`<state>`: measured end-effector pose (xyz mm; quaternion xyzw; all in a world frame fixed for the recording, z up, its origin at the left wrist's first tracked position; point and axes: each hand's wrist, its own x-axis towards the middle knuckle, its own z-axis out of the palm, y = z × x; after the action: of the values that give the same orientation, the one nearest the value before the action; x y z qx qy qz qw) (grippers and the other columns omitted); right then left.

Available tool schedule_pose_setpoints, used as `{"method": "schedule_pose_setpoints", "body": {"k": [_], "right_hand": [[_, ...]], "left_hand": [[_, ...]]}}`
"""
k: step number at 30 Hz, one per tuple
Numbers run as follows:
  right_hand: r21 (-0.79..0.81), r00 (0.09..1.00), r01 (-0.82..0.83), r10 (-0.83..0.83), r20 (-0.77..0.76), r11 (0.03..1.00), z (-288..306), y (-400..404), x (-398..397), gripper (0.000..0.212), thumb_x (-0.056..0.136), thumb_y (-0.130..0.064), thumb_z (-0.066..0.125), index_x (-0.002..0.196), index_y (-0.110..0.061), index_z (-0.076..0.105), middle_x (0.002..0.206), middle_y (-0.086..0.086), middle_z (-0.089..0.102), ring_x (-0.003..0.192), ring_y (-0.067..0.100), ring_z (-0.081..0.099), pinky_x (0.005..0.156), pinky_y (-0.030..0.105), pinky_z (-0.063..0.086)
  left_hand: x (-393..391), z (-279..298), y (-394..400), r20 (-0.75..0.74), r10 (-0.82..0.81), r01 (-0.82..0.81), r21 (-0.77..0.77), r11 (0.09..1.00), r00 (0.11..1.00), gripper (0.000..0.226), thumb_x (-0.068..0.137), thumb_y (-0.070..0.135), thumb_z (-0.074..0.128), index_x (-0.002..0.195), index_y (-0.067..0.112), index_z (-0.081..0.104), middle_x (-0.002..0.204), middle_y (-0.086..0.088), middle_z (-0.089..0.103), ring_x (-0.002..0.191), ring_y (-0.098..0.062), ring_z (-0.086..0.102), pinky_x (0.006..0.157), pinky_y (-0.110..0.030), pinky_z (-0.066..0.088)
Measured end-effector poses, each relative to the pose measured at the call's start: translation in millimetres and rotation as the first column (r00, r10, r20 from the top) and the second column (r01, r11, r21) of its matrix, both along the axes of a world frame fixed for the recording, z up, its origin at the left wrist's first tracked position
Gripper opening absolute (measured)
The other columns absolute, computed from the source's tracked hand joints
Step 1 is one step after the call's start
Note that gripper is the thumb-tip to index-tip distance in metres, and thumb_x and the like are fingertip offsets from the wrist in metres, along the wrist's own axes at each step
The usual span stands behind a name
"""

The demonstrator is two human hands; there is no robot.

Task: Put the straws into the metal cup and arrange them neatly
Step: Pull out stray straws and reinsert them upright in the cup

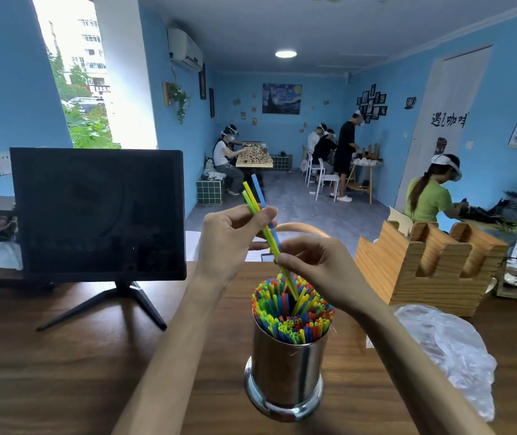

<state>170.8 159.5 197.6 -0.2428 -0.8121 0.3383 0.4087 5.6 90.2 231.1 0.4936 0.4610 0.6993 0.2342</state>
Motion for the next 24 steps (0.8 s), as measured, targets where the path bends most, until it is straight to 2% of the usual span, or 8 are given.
{"method": "schedule_pose_setpoints", "body": {"k": [3,7,10,14,19,22,24], "right_hand": [[-0.018,1.000,-0.028,0.028,0.007,0.999,-1.6,-0.7,-0.4,0.011,0.091,-0.017,0.075,0.101,-0.014,0.075,0.088,0.000,0.076,0.080,0.015,0.074,0.080,0.040,0.061],[-0.034,0.999,-0.047,0.047,0.006,0.998,-6.2,-2.6,-2.6,0.005,0.093,-0.016,0.073,0.097,-0.016,0.071,0.084,0.005,0.073,0.075,0.019,0.070,0.077,0.042,0.060],[-0.038,0.999,-0.046,0.046,-0.003,0.998,-9.0,-2.9,-4.3,0.005,0.093,-0.016,0.073,0.096,-0.017,0.070,0.084,0.005,0.071,0.075,0.017,0.067,0.075,0.039,0.058],[-0.060,1.000,-0.022,0.021,-0.019,0.998,-11.3,-3.8,-3.0,0.004,0.093,-0.015,0.072,0.095,-0.017,0.070,0.086,0.006,0.069,0.078,0.022,0.068,0.074,0.031,0.058],[-0.114,0.999,-0.022,0.017,-0.051,0.993,-13.6,-6.7,-3.4,0.005,0.092,-0.013,0.073,0.094,-0.016,0.069,0.086,0.009,0.068,0.073,0.025,0.067,0.067,0.032,0.056],[-0.145,0.996,0.024,-0.036,-0.079,0.989,-16.4,-4.3,-3.2,0.006,0.091,-0.014,0.074,0.093,-0.015,0.069,0.080,0.000,0.068,0.069,0.013,0.065,0.066,0.035,0.055],[-0.167,0.988,0.089,-0.109,-0.112,0.982,-18.8,-0.3,-1.4,0.008,0.091,-0.015,0.074,0.094,-0.013,0.068,0.081,0.001,0.072,0.072,0.016,0.068,0.070,0.040,0.058]], "left_hand": [[1.5,-0.6,-3.1,0.016,-0.006,0.006,0.001,1.000,1.000,0.005,0.087,0.016,0.077,0.091,0.014,0.079,0.077,-0.002,0.077,0.068,-0.016,0.073,0.059,-0.030,0.061],[7.2,-2.3,-4.0,0.083,0.012,-0.014,0.023,1.000,0.996,0.014,0.081,0.013,0.082,0.094,0.015,0.078,0.079,0.001,0.077,0.066,-0.016,0.072,0.055,-0.029,0.060],[11.4,-2.7,-3.0,0.102,0.082,-0.087,0.043,0.995,0.991,0.035,0.078,0.013,0.084,0.111,0.013,0.073,0.073,-0.002,0.076,0.064,-0.018,0.073,0.055,-0.031,0.060],[10.6,-3.3,-0.3,0.058,0.123,-0.128,0.092,0.988,0.991,0.049,0.082,0.013,0.083,0.125,0.029,0.065,0.080,-0.008,0.077,0.069,-0.026,0.076,0.058,-0.038,0.063],[14.5,-4.9,-0.1,0.054,0.138,-0.144,0.109,0.984,0.989,0.030,0.083,0.013,0.082,0.108,0.025,0.069,0.079,-0.002,0.078,0.066,-0.021,0.075,0.055,-0.032,0.061],[14.0,-4.3,1.2,0.149,0.090,-0.110,0.129,0.986,0.985,0.023,0.086,0.010,0.079,0.107,0.015,0.072,0.087,-0.006,0.078,0.074,-0.026,0.077,0.059,-0.034,0.062],[10.0,-1.5,0.7,0.212,0.100,-0.142,0.190,0.972,0.972,0.020,0.085,0.008,0.079,0.103,0.010,0.072,0.089,-0.004,0.076,0.079,-0.026,0.077,0.062,-0.030,0.060]]}}
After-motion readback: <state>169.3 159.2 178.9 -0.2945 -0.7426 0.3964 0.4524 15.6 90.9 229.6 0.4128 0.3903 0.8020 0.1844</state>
